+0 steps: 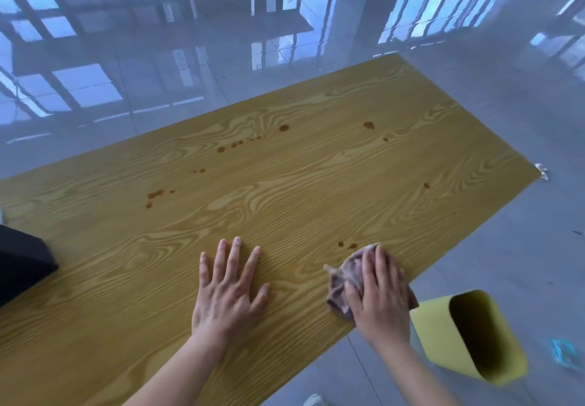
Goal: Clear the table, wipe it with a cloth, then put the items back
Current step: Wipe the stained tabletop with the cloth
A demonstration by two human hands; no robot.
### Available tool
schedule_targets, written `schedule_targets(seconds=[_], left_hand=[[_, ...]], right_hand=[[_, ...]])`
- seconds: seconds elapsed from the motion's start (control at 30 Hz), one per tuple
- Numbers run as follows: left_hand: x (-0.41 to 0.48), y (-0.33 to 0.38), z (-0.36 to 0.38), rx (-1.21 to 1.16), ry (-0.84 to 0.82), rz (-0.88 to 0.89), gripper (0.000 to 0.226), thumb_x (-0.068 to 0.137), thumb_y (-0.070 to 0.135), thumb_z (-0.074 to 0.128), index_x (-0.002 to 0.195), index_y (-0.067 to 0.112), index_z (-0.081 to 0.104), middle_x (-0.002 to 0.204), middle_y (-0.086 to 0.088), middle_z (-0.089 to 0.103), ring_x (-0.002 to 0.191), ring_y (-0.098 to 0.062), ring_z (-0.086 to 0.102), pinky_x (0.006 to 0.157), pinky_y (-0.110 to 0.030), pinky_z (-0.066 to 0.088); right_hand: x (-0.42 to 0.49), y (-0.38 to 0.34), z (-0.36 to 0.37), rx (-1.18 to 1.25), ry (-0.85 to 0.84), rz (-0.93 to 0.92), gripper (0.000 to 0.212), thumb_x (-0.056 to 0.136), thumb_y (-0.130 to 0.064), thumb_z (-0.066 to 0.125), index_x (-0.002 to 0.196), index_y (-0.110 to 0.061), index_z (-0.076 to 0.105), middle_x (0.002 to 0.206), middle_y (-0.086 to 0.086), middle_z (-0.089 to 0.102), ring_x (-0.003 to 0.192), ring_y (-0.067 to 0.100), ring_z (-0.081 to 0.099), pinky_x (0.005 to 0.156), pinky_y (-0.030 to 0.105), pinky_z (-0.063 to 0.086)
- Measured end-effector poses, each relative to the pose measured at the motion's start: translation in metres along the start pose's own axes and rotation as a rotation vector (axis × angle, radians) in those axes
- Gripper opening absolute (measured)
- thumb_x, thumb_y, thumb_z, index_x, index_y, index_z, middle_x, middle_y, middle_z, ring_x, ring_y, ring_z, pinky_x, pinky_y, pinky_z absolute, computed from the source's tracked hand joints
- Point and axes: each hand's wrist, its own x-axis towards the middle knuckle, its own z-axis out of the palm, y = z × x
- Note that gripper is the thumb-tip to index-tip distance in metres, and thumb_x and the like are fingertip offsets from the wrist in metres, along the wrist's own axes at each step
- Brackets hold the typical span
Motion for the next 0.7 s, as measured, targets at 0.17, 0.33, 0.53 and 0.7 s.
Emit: schedule_targets(seconds=[0.17, 0.33, 0.53, 0.7], left_hand=[[0.001, 0.002, 0.0, 0.002, -0.026, -0.008, 0.073, 0.09, 0.068, 0.03, 0.152, 0.03, 0.028, 0.162, -0.01, 0.018, 0.151, -0.031, 0.002, 0.116, -0.065, 0.008], [0.026, 0.022, -0.007, -0.016, -0.029, -0.08, 0.071, 0.09, 0.067, 0.027, 0.153, 0.035, 0.019, 0.164, -0.01, 0.01, 0.151, -0.031, -0.005, 0.114, -0.067, -0.001], [0.026, 0.022, -0.004, -0.023, -0.004, -0.092, 0.072, 0.09, 0.069, 0.023, 0.154, 0.037, 0.012, 0.164, -0.007, 0.002, 0.15, -0.028, -0.011, 0.115, -0.066, -0.002], [0.026, 0.021, -0.003, -0.023, -0.006, -0.086, 0.072, 0.091, 0.07, 0.025, 0.154, 0.037, 0.016, 0.164, -0.007, 0.006, 0.151, -0.028, -0.006, 0.115, -0.066, 0.003]], right_hand=[[0.025, -0.042, 0.001, -0.001, -0.061, -0.012, 0.08, 0.094, -0.063, 0.031, 0.154, -0.009, 0.025, 0.163, 0.016, 0.013, 0.147, 0.041, 0.017, 0.117, 0.058, 0.02], [0.012, -0.016, -0.001, -0.063, -0.095, -0.279, 0.08, 0.093, -0.07, 0.031, 0.156, -0.022, 0.018, 0.165, 0.005, 0.005, 0.151, 0.03, 0.007, 0.117, 0.054, 0.021], [0.065, -0.05, -0.002, -0.017, -0.109, 0.07, 0.082, 0.089, -0.071, 0.019, 0.156, -0.023, 0.019, 0.164, 0.011, 0.005, 0.149, 0.038, 0.008, 0.118, 0.057, 0.014], [0.038, -0.033, -0.004, -0.039, -0.169, -0.467, 0.075, 0.09, -0.07, 0.032, 0.155, -0.036, 0.017, 0.165, 0.001, -0.001, 0.151, 0.029, 0.002, 0.117, 0.055, 0.019]])
